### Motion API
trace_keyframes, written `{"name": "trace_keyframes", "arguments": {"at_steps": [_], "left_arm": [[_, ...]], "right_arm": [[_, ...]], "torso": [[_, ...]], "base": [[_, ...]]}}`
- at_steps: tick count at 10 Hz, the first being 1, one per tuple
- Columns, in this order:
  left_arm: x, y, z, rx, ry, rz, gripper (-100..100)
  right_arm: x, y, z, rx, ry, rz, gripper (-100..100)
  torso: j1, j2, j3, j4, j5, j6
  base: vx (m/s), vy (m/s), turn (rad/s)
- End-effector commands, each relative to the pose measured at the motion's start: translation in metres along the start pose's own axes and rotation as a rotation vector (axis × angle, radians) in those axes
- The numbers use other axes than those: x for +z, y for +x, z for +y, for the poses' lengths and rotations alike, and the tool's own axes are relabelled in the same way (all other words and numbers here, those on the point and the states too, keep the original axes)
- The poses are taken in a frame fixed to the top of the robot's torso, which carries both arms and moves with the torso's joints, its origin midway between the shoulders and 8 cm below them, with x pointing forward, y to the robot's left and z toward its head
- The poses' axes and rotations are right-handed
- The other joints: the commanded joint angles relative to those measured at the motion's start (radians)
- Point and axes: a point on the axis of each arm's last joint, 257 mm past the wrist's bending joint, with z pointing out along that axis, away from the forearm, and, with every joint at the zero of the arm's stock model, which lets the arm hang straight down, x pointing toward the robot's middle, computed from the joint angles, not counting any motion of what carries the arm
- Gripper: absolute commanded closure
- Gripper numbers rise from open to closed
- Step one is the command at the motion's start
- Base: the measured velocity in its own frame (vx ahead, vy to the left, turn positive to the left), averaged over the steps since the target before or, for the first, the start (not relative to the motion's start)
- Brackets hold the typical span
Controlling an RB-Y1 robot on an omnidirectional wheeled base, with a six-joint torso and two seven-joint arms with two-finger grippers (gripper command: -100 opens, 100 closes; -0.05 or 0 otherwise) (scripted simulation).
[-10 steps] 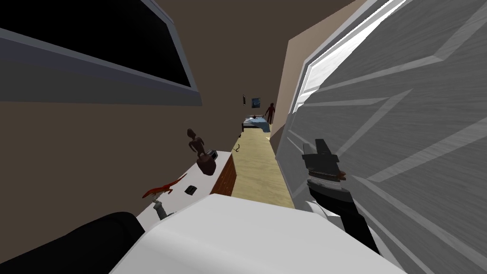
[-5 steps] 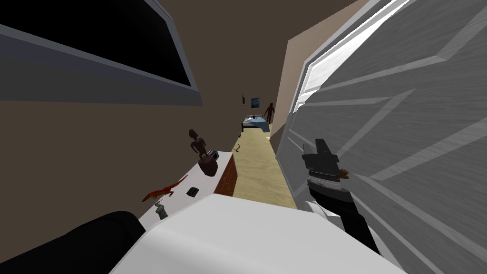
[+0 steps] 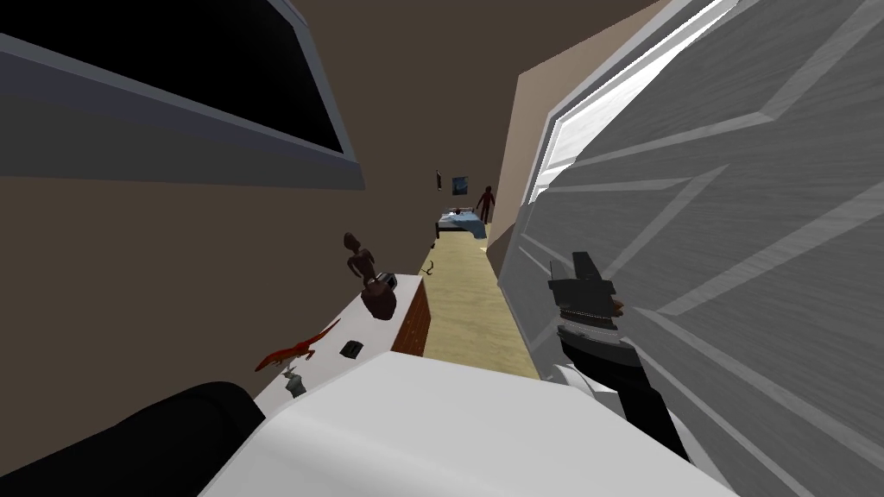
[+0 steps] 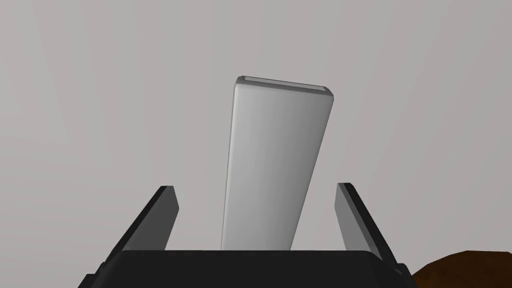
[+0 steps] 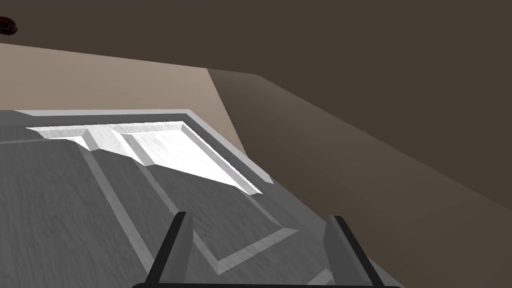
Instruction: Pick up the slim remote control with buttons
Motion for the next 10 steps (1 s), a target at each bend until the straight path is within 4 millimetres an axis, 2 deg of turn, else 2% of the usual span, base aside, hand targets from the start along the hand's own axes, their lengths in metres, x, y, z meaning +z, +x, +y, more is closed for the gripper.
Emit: {"name": "trace_keyframes", "arguments": {"at_steps": [1,5,6,7,10], "left_arm": [[0.003,0.002,-0.001,-0.022,0.000,0.000,-100],[0.018,0.011,-0.004,-0.113,-0.005,-0.002,-100],[0.016,0.010,-0.004,-0.096,-0.003,0.000,-100],[0.016,0.010,-0.004,-0.100,-0.004,-0.002,100],[0.016,0.010,-0.004,-0.098,-0.006,-0.002,100]], "right_arm": [[0.000,0.000,0.000,0.000,0.000,0.000,0],[0.000,0.000,0.000,0.000,0.000,0.000,0],[0.000,0.000,0.000,0.000,0.000,0.000,0],[0.000,0.000,0.000,0.000,0.000,0.000,0],[0.000,0.000,0.000,0.000,0.000,0.000,0]], "torso": [[0.000,0.000,0.000,0.000,0.000,0.000],[-0.004,0.003,0.002,0.001,-0.001,-0.002],[-0.003,0.002,0.001,0.001,-0.001,-0.001],[-0.001,-0.001,0.000,0.000,0.000,-0.002],[0.001,-0.004,-0.002,0.000,0.000,-0.002]], "base": [[-0.106,-0.031,-0.153],[-0.106,-0.065,-0.203],[-0.041,-0.021,-0.048],[-0.009,-0.004,0.020],[-0.001,-0.001,-0.005]]}}
